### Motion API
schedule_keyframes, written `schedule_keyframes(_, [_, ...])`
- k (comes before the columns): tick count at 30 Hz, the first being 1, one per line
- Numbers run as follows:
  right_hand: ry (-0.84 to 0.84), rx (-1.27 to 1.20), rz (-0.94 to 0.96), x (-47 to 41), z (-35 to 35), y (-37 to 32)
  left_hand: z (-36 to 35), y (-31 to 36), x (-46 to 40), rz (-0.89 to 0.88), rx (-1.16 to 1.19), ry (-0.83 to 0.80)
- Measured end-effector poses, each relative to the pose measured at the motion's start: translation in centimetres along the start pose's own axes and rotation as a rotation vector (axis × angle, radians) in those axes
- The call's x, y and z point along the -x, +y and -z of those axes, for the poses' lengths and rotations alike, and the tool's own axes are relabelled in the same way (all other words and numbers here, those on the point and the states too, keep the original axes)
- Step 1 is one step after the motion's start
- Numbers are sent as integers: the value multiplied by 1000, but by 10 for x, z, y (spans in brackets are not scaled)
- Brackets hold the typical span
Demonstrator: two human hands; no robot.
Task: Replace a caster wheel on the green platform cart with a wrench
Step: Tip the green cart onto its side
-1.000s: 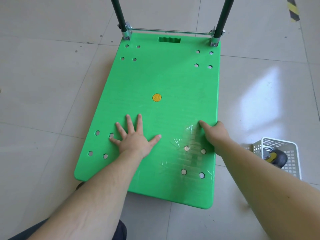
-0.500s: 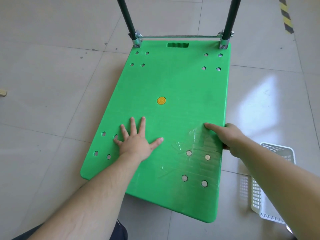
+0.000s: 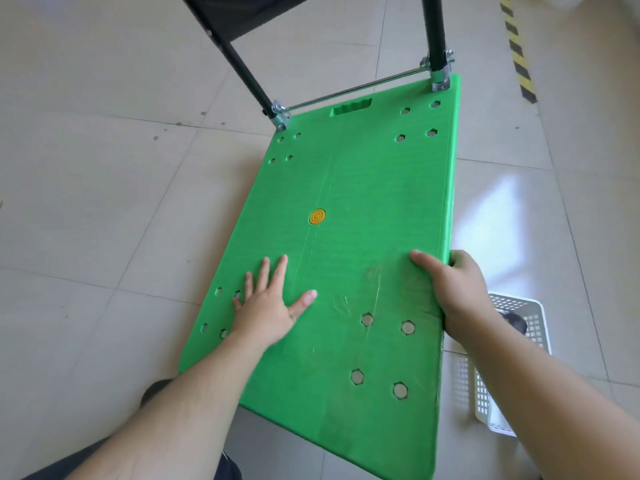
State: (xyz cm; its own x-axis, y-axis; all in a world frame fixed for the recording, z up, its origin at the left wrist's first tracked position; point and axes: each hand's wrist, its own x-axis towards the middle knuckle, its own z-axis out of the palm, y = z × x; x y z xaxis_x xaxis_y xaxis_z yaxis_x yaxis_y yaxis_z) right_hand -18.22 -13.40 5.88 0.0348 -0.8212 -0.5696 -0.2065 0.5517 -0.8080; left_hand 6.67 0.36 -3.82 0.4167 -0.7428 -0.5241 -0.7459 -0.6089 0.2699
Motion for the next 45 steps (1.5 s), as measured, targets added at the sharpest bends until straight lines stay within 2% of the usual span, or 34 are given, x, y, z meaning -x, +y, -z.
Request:
schedule_keyframes(6, [-46, -189, 4, 27, 10, -5, -7, 1, 14, -41, 122, -7])
schedule_keyframes(12, [-33, -184, 57, 53, 16, -21, -23, 4, 29, -84, 304, -3])
schedule_keyframes(20, [25, -40, 140, 83, 11, -31, -32, 13, 53, -104, 493, -75])
schedule_keyframes(31, [119, 64, 109, 113, -10, -29, -36, 22, 74, -132, 654, -142])
schedule_keyframes(35, [156, 132, 144, 121, -8, -39, -40, 40, 82, -139, 790, -148])
schedule_keyframes(45, [217, 390, 254, 147, -10, -66, -48, 69, 106, -188, 1017, -287])
